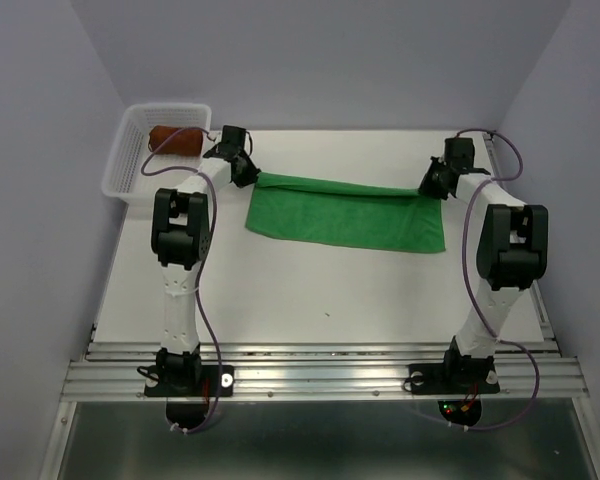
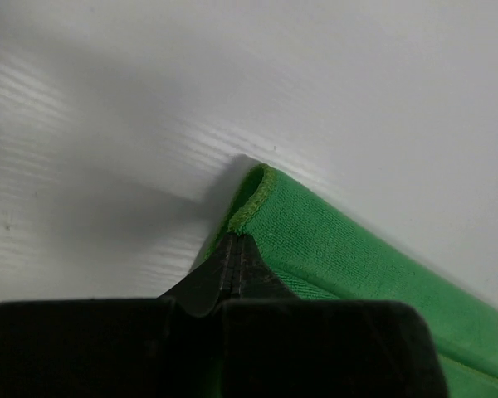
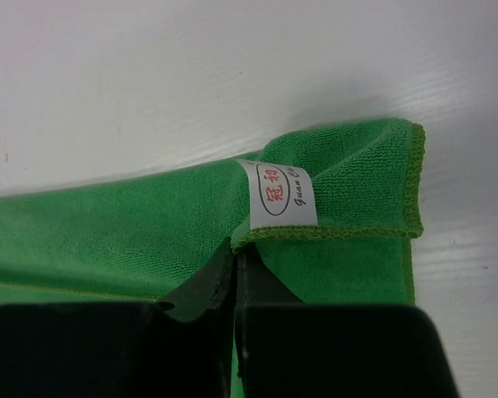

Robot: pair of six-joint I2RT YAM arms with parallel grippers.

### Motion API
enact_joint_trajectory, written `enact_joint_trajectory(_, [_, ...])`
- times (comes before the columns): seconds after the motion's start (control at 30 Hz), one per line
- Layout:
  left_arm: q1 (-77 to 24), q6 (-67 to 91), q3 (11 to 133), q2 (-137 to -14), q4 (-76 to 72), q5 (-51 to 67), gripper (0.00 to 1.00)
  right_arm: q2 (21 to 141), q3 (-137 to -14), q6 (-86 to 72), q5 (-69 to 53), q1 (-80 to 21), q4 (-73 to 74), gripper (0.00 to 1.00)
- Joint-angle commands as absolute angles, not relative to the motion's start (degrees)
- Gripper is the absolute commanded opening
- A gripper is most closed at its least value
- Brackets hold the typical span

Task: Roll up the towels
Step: Fold the towel

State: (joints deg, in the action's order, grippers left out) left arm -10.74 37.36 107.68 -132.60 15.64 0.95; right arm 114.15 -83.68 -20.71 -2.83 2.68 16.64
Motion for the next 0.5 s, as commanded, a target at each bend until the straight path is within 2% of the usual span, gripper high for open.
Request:
enact_joint_trajectory(0.0, [-9.76,35.77,102.93,-124.55,14.68,-0.26,0.00,107.85,-79.38,-21.62,-2.11,3.52,14.68,0.01])
enact_joint_trajectory(0.47, [-9.58,35.16,89.48,-113.47,13.54,-2.11,0.00,95.63,-65.84,-23.12,-2.55,2.99,13.89,0.01])
